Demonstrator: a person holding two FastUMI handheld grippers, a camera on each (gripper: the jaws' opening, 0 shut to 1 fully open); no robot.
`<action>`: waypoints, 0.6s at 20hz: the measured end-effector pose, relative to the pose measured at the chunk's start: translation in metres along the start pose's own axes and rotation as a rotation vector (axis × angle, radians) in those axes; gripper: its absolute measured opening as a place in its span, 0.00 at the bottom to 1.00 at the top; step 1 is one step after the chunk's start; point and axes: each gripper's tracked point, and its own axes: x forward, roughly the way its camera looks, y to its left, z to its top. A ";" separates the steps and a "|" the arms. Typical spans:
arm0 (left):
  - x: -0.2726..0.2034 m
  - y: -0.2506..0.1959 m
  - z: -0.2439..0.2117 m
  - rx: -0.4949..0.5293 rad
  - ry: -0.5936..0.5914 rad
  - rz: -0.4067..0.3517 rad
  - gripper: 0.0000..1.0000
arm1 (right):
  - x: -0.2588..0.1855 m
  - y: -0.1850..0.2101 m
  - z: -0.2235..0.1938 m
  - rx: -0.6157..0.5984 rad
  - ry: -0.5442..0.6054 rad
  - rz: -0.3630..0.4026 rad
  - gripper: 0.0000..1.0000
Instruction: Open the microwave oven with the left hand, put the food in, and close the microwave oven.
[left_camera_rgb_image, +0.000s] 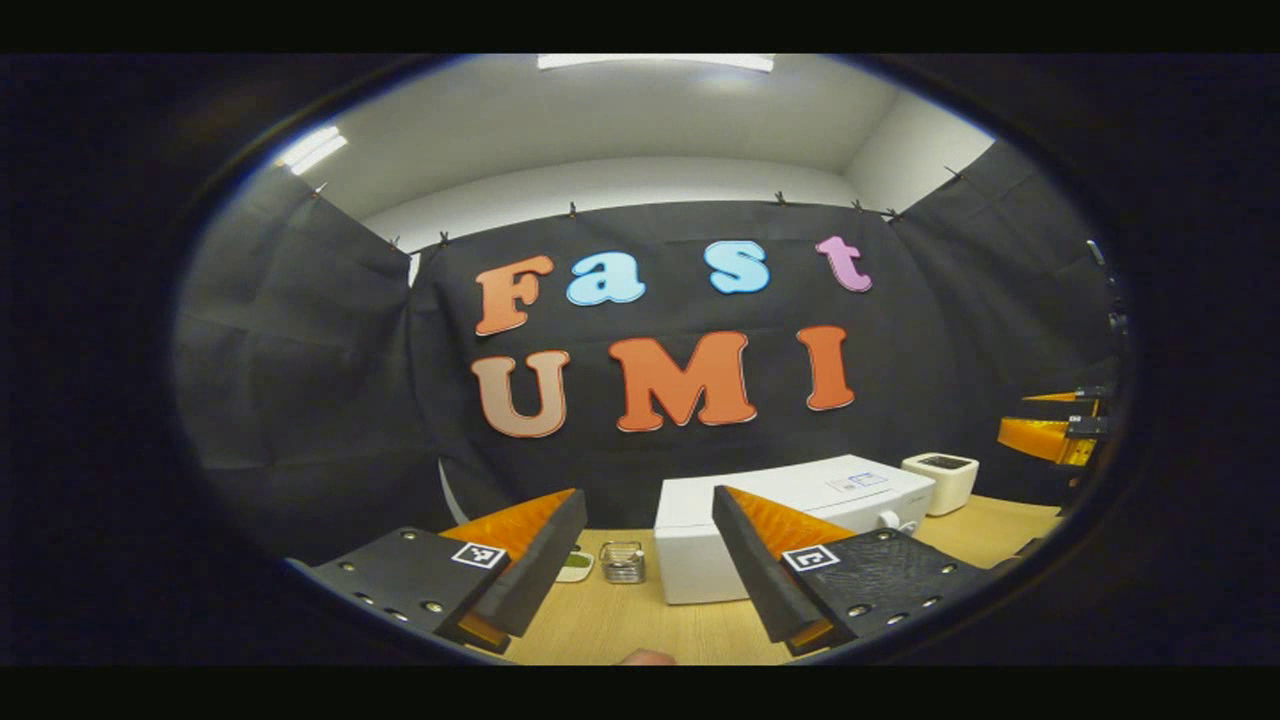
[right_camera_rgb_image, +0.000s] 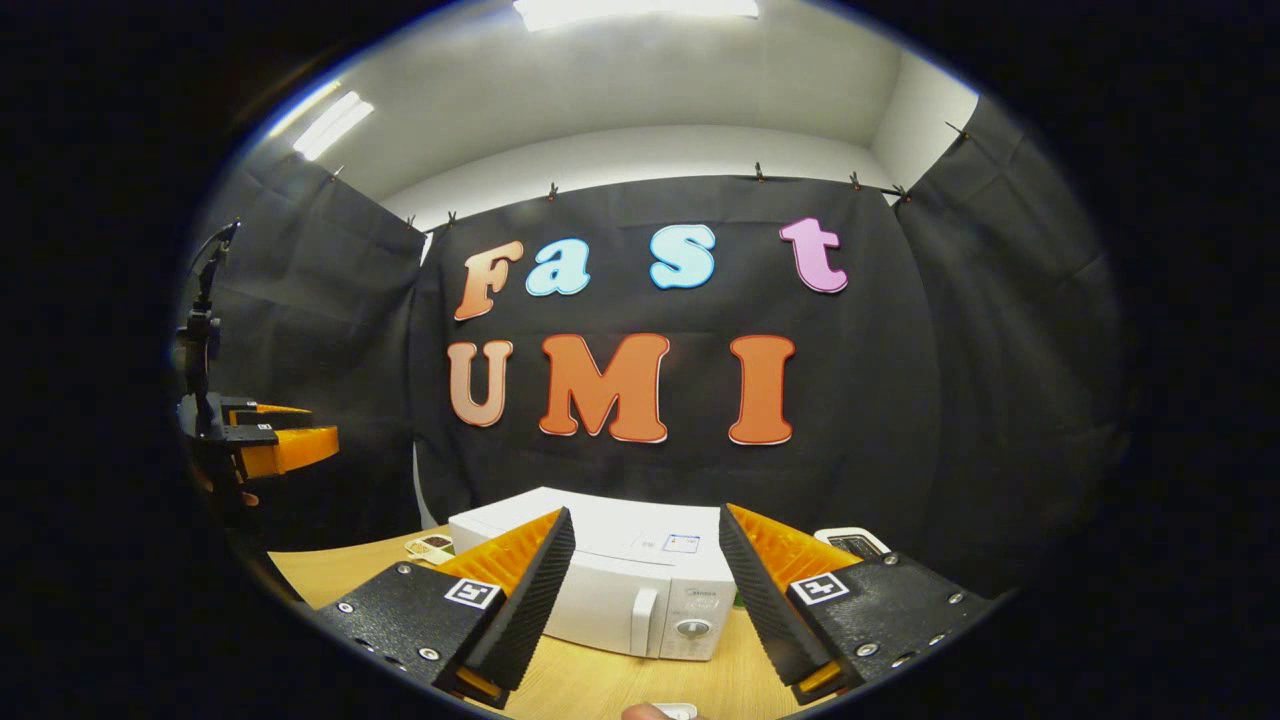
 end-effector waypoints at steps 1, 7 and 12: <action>0.000 0.004 0.006 -0.011 -0.008 0.008 0.84 | 0.001 0.003 0.007 0.001 -0.012 0.005 0.90; 0.001 0.025 0.031 -0.075 -0.026 0.037 0.84 | 0.006 -0.003 0.018 0.026 -0.007 -0.003 0.90; -0.001 0.019 0.034 -0.064 -0.039 0.037 0.84 | 0.007 -0.008 0.024 0.025 -0.029 -0.004 0.90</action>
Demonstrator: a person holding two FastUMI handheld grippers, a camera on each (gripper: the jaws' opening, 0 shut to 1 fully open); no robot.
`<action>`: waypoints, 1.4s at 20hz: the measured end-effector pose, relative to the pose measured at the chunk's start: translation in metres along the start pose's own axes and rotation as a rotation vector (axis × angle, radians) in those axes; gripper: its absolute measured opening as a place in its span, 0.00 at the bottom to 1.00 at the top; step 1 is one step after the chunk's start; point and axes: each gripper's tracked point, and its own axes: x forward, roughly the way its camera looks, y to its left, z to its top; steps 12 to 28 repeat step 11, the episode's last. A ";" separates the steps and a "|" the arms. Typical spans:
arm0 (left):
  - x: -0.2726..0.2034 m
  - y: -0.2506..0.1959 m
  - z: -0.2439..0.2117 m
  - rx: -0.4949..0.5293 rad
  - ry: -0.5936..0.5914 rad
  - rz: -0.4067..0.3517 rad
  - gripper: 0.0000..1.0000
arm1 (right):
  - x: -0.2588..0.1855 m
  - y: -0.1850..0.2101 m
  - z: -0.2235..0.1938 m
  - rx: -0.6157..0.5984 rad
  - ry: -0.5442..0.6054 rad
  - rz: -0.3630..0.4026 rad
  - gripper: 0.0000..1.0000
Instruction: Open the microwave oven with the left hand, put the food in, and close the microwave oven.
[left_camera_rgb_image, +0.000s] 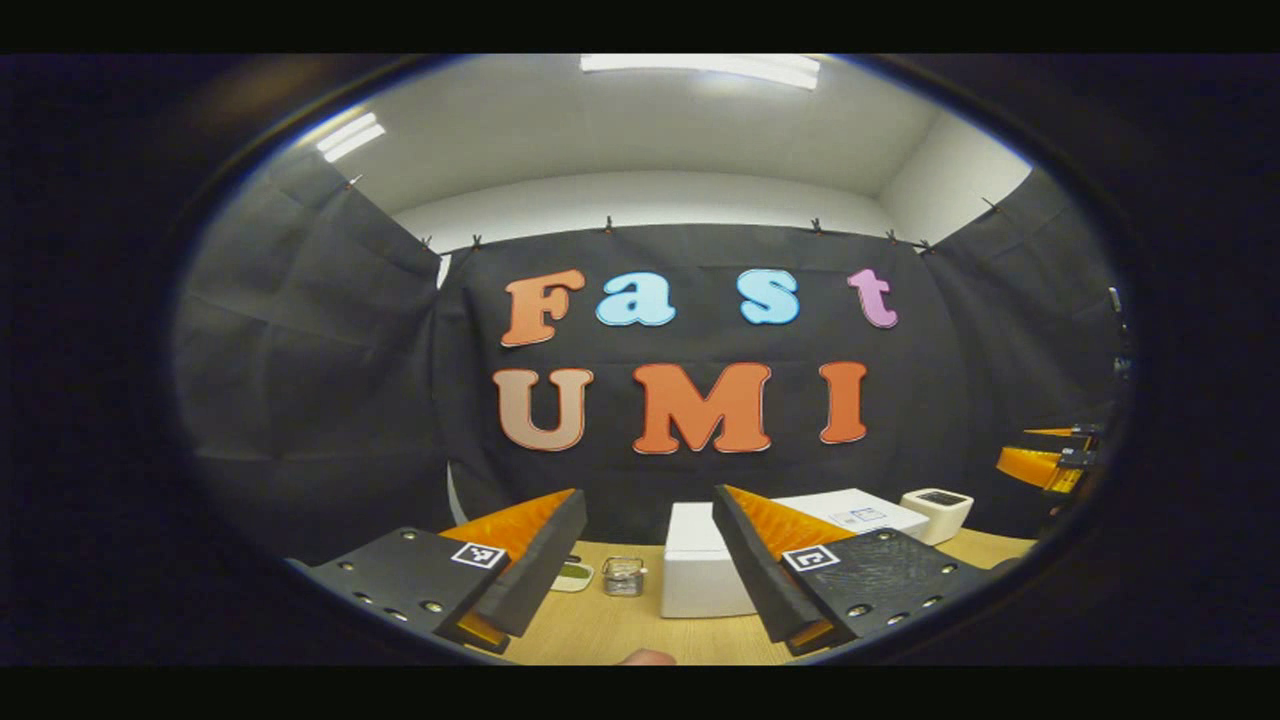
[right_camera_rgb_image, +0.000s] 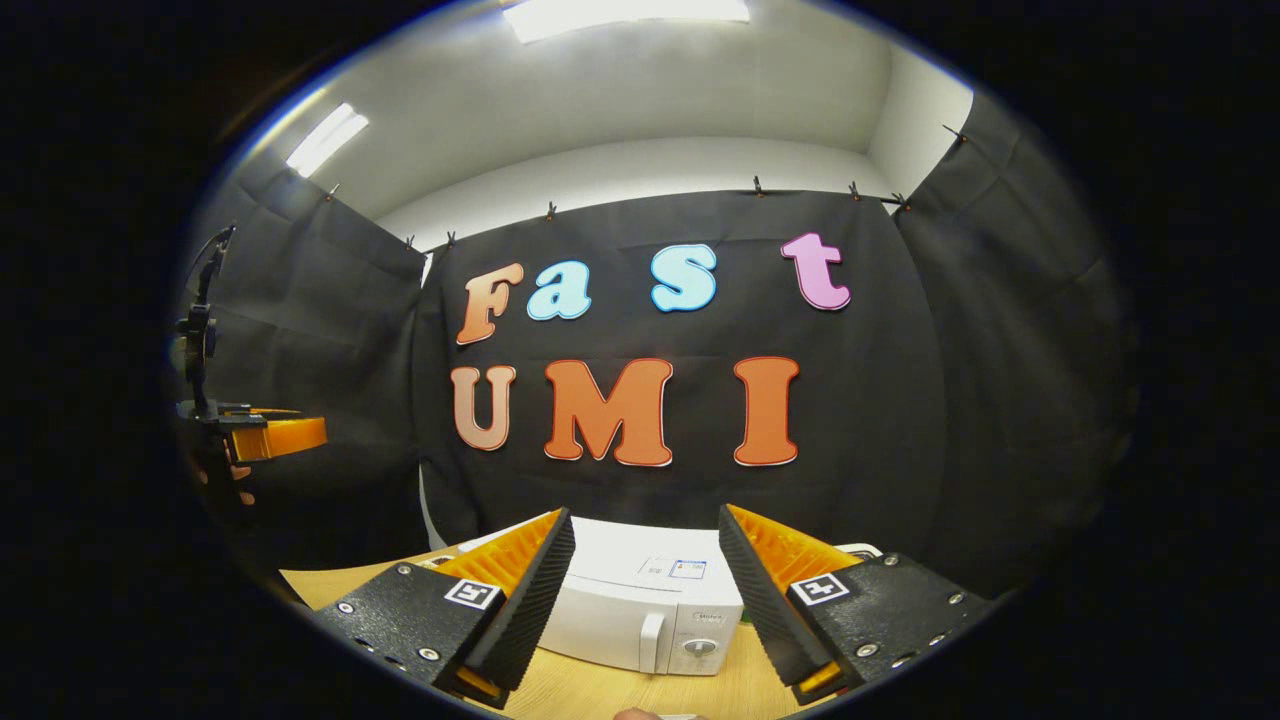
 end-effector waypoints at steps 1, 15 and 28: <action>-0.001 -0.003 -0.001 0.007 0.001 -0.006 0.84 | 0.000 -0.003 0.000 -0.001 -0.002 -0.003 0.90; 0.000 -0.017 -0.006 0.031 -0.004 -0.022 0.84 | 0.000 -0.007 0.004 -0.011 -0.024 -0.006 0.91; 0.000 -0.017 -0.006 0.031 -0.004 -0.022 0.84 | 0.000 -0.007 0.004 -0.011 -0.024 -0.006 0.91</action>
